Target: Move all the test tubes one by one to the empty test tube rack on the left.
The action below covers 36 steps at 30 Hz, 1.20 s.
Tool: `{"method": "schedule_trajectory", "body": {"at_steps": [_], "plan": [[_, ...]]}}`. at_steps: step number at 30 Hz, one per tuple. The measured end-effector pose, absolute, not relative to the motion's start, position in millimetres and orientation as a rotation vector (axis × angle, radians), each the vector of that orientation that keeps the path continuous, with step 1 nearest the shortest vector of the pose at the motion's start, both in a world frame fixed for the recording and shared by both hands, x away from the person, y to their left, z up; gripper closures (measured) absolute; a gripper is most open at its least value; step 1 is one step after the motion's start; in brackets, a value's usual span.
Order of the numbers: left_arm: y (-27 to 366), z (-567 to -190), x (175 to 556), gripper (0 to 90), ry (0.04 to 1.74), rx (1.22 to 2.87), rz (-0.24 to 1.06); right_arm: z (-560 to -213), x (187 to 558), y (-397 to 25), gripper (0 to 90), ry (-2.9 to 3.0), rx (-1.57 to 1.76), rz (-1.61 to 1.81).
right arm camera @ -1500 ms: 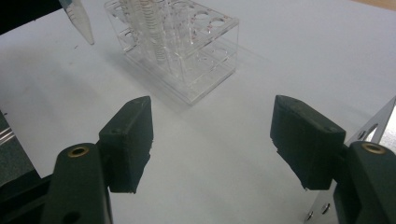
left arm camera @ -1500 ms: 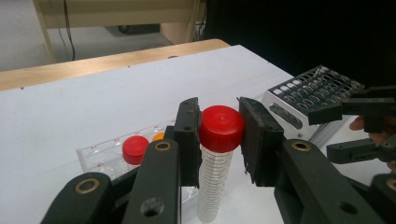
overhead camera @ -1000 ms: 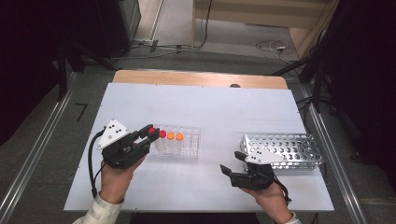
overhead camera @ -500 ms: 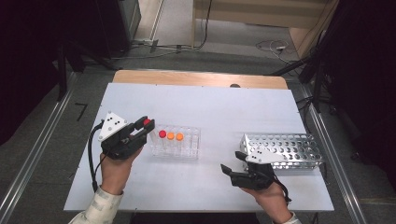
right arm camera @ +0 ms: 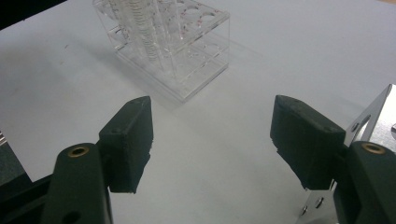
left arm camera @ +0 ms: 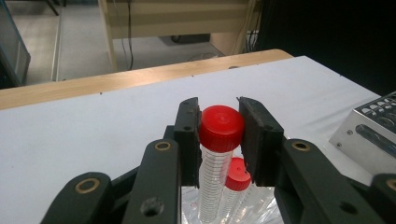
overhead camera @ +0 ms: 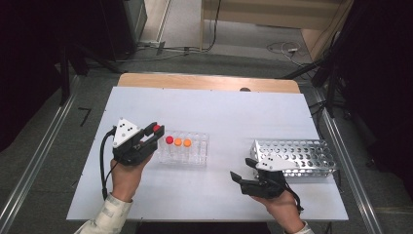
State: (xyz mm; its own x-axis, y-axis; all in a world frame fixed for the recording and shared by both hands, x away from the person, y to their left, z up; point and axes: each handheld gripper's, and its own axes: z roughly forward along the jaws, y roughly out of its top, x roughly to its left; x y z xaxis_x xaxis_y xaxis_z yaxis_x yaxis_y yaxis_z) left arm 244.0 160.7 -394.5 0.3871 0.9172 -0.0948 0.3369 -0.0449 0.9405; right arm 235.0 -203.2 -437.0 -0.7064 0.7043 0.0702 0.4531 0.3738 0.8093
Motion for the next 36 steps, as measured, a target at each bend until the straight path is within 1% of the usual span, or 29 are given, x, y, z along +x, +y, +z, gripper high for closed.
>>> {"method": "schedule_trajectory", "body": {"at_steps": [13,28,36], "plan": [[157.2,-405.6,243.8,70.1,1.153,1.610,0.719,-437.1,234.7,-203.6,28.3,2.350,1.024,1.248],[155.9,-416.2,245.3,69.8,1.169,1.631,0.709,-437.4,235.0,-204.3,28.3,2.350,1.025,1.247],[157.6,-419.0,246.9,69.4,1.180,1.636,0.683,-437.6,234.7,-203.9,28.3,2.350,1.026,1.244]]}}
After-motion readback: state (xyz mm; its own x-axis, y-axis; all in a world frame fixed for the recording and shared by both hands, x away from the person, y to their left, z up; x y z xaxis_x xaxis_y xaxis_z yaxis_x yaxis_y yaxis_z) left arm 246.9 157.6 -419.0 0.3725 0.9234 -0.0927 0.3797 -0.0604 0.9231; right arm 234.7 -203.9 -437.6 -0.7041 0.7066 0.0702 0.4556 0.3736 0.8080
